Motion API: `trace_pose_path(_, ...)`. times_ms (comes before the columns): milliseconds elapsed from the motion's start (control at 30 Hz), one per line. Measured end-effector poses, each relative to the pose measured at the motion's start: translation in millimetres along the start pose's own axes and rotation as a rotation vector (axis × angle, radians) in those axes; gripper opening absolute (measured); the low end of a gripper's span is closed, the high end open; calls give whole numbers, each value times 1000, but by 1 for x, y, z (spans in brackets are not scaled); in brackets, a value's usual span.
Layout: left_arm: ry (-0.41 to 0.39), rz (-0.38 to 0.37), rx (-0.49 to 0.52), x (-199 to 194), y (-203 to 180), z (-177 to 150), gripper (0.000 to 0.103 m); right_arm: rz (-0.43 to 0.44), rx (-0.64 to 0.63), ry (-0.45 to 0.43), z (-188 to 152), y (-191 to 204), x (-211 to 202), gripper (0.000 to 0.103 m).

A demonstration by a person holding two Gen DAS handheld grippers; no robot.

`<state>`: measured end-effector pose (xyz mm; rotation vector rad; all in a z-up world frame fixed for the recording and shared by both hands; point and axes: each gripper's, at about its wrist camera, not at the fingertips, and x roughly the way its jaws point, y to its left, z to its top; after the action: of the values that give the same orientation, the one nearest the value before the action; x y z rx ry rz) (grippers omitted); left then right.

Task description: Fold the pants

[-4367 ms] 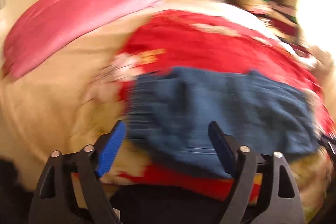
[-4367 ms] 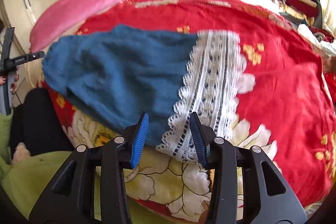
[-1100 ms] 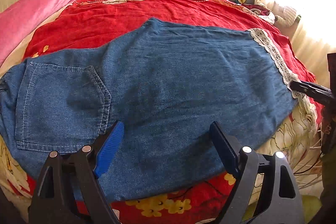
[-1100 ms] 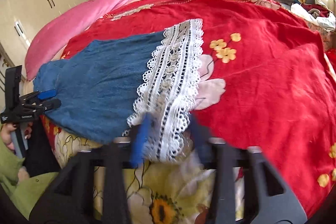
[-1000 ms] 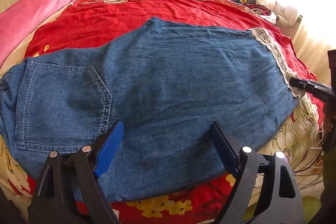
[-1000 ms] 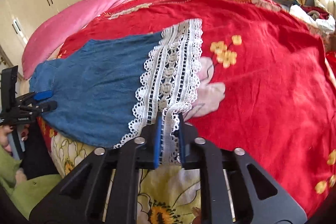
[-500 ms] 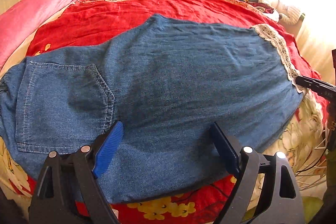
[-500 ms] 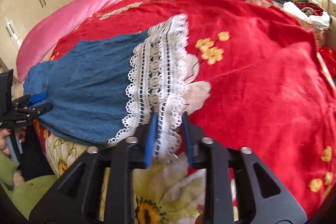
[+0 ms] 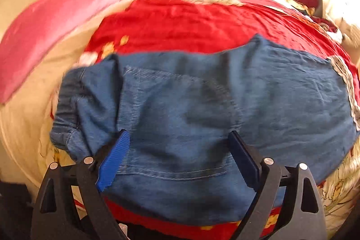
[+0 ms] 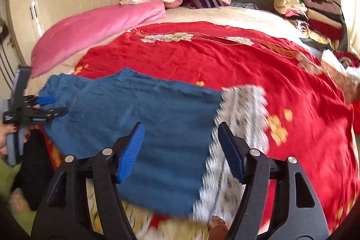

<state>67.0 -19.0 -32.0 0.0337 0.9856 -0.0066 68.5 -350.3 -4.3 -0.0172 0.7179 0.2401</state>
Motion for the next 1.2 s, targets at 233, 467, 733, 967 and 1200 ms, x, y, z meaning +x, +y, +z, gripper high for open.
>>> trace_pose_path(233,-1,-58,-28,5,8,0,91,-74,119,219,-14,-36,55,61)
trace_pose_path(467,-25,-92,-13,-12,3,-3,92,-45,171,129,-20,-30,23,69)
trace_pose_path(733,-100,-166,46,-56,-22,-1,94,-77,162,46,-24,-24,-31,85)
trace_pose_path(967,-159,-230,140,-75,-63,23,98,-158,171,-29,-27,-38,-73,91)
trace_pose_path(1200,-153,-310,269,-60,-120,66,98,-152,241,-12,-42,-51,-76,92)
